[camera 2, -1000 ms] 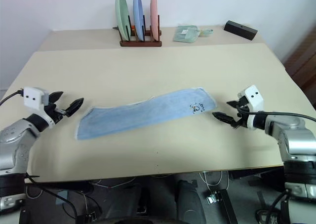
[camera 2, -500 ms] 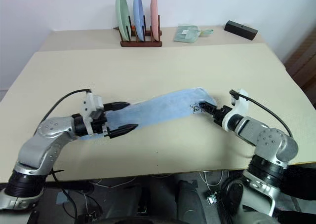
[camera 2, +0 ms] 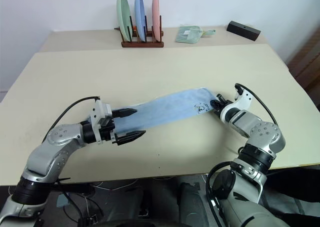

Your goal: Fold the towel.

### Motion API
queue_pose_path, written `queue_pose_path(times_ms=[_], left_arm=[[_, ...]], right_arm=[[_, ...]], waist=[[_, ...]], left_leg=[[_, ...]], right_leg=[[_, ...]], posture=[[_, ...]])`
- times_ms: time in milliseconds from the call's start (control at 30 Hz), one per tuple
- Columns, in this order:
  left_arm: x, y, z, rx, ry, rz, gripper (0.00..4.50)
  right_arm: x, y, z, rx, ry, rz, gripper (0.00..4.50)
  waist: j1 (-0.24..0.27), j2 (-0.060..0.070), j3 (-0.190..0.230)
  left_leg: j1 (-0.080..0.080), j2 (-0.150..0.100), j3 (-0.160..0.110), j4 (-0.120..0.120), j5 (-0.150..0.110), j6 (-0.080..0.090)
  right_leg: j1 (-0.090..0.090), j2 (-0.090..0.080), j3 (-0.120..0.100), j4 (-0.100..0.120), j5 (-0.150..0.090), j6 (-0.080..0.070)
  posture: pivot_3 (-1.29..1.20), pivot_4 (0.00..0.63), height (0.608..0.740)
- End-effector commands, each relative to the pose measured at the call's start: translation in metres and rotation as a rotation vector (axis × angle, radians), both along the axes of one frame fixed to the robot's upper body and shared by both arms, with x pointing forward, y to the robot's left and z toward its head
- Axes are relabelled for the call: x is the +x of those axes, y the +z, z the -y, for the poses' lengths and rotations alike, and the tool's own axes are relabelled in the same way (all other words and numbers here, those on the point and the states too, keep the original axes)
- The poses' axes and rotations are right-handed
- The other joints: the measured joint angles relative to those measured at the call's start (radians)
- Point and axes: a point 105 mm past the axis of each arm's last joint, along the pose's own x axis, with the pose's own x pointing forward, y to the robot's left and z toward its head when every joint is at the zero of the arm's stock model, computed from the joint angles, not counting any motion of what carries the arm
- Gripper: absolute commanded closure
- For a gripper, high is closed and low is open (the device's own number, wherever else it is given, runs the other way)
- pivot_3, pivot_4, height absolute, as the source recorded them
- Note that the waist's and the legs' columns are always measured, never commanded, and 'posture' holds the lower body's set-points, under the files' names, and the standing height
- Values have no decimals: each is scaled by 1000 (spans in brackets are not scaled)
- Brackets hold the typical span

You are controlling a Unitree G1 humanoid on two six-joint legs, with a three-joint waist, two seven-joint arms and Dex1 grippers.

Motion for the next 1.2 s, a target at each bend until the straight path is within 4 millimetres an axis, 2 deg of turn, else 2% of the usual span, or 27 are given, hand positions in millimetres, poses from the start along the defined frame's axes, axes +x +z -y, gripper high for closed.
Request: queue_pose_path(times_ms=[33, 167, 267, 333, 400, 467, 533, 600, 667, 767, 867, 967, 1167, 1200], left_arm=[[-1, 11, -1, -2, 8, 65, 0], [1, 9, -2, -2, 9, 63, 0], [4, 8, -1, -1, 10, 64, 0], [6, 8, -1, -1, 7, 68, 0], [8, 8, -1, 0, 3, 70, 0], [8, 8, -1, 3, 0, 74, 0], [9, 8, -2, 3, 0, 73, 0], [10, 7, -2, 3, 0, 73, 0], [10, 7, -2, 3, 0, 74, 0], [12, 8, -2, -1, 2, 75, 0], [13, 9, -1, -5, 5, 76, 0], [11, 10, -2, -7, 19, 78, 0], [8, 9, -3, -3, 30, 71, 0], [8, 9, -3, -5, 32, 70, 0]], right_arm=[[-2, 31, 40, -67, -108, 103, 4458], [-8, 47, 65, -189, -138, 133, 4458], [-11, 59, 74, -334, -116, 176, 4458], [-11, 80, 62, -487, -24, 289, 4458], [-14, 95, 38, -660, 131, 399, 4458], [-22, 97, 5, -842, 339, 488, 4458], [-32, 92, -24, -971, 538, 560, 4458], [-39, 82, -43, -1034, 672, 587, 4458], [-41, 78, -49, -1059, 719, 592, 4458], [-38, 49, -68, -1209, 857, 555, 4458], [-33, 32, -78, -1251, 898, 542, 4458], [-45, 17, -91, -1245, 1046, 572, 4458], [-50, 9, -100, -1252, 1122, 593, 4458], [-51, 7, -99, -1247, 1140, 577, 4210]], waist=[[5, 0, 0], [4, 0, 0], [1, 0, 0], [-2, 0, 0], [-8, 0, 0], [-10, 0, 0], [-10, 0, 0], [-10, 0, 0], [-8, 0, 0], [-1, -1, 0], [-2, -1, 0], [-1, -1, 0], [-1, -1, 0], [-1, -1, 0]], left_leg=[[0, 0, 0, 0, 0, 0], [0, 0, 0, 0, 0, 1], [0, 1, 0, 0, 0, 1], [0, 1, 0, 0, 0, 1], [0, 1, 0, 0, -1, 1], [0, 1, 0, 0, -1, 1], [0, 2, -1, 0, -1, 1], [1, 2, -1, 0, -1, 1], [1, 2, -1, 0, -1, 1], [0, 2, -1, 1, -1, 1], [0, 2, -1, 1, -1, 1], [0, 2, -1, 1, 0, 1], [0, 2, -1, 1, 0, 1], [0, 2, -1, 1, 0, 1]], right_leg=[[0, 0, 0, -1, 0, 0], [0, 0, 0, -1, 0, 0], [0, 1, 0, -2, 0, 0], [1, 1, 0, -2, 0, 0], [0, 1, 0, -2, 0, 0], [0, 1, 0, -2, 0, 1], [1, 2, 0, -2, -1, 1], [1, 3, 0, -3, -1, 1], [1, 3, 0, -3, -1, 1], [1, 2, 0, -3, -1, 1], [1, 2, 0, -3, -1, 1], [1, 2, 0, -3, -1, 1], [1, 2, 0, -3, -1, 1], [1, 2, 0, -3, -1, 1]], posture=[[0, 150, 740], [0, 150, 740], [0, 150, 740], [0, 150, 740], [0, 150, 740], [0, 150, 740], [0, 150, 740], [0, 150, 740], [0, 150, 740], [0, 150, 740], [0, 150, 740], [0, 150, 740], [0, 150, 740], [0, 150, 740]])
